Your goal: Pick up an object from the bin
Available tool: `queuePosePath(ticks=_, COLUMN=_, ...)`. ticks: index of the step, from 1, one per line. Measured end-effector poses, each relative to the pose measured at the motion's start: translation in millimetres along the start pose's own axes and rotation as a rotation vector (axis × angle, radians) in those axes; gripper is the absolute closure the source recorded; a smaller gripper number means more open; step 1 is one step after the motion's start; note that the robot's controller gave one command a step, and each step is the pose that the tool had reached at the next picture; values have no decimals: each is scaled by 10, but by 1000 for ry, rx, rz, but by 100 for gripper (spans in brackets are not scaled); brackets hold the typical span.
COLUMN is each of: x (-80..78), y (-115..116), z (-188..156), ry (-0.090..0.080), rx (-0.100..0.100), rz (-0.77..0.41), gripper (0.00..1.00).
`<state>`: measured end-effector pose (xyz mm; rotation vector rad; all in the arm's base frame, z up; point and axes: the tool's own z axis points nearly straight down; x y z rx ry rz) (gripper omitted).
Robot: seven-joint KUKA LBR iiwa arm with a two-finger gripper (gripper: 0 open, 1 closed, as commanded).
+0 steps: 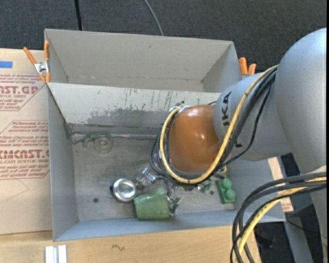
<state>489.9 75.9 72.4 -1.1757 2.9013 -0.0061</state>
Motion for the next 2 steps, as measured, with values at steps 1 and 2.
queuePosePath(ticks=1, x=-8, y=-5, z=-17, ry=-2, rx=0, rz=4, gripper=100)
queuePosePath(ticks=2, x=-110, y=-129, z=-1669, ry=0, rx=-3, rz=-177, gripper=100)
